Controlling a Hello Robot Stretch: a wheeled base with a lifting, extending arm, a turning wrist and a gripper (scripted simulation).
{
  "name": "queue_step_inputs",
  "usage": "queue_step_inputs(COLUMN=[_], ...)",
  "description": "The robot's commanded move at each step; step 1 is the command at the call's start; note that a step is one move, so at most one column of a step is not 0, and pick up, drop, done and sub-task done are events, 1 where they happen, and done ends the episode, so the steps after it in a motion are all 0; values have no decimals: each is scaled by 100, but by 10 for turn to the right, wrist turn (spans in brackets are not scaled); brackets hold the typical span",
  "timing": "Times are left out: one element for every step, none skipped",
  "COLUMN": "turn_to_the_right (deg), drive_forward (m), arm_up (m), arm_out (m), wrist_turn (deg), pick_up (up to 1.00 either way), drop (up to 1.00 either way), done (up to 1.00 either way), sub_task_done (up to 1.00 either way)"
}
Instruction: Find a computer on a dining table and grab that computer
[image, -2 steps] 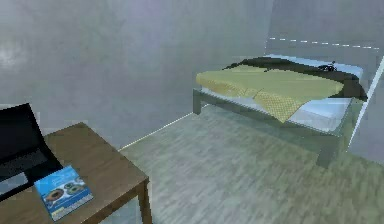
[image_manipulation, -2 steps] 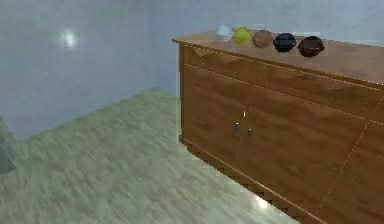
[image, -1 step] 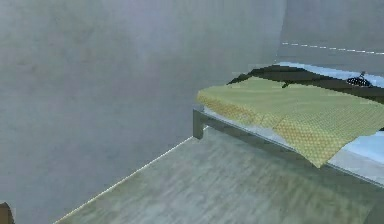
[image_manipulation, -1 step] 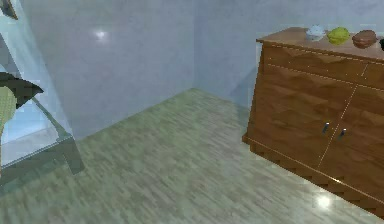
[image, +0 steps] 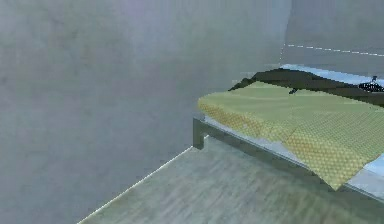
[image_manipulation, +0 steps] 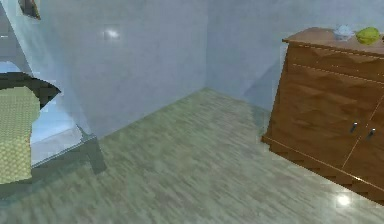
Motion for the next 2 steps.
queue_step_inputs(turn_to_the_right=[-450,0], drive_forward=[0,65], arm_up=[0,0], arm_out=[0,0], wrist_turn=[0,0], pick_up=[0,0], drop=[0,0], done=[0,0], sub_task_done=[0,0])
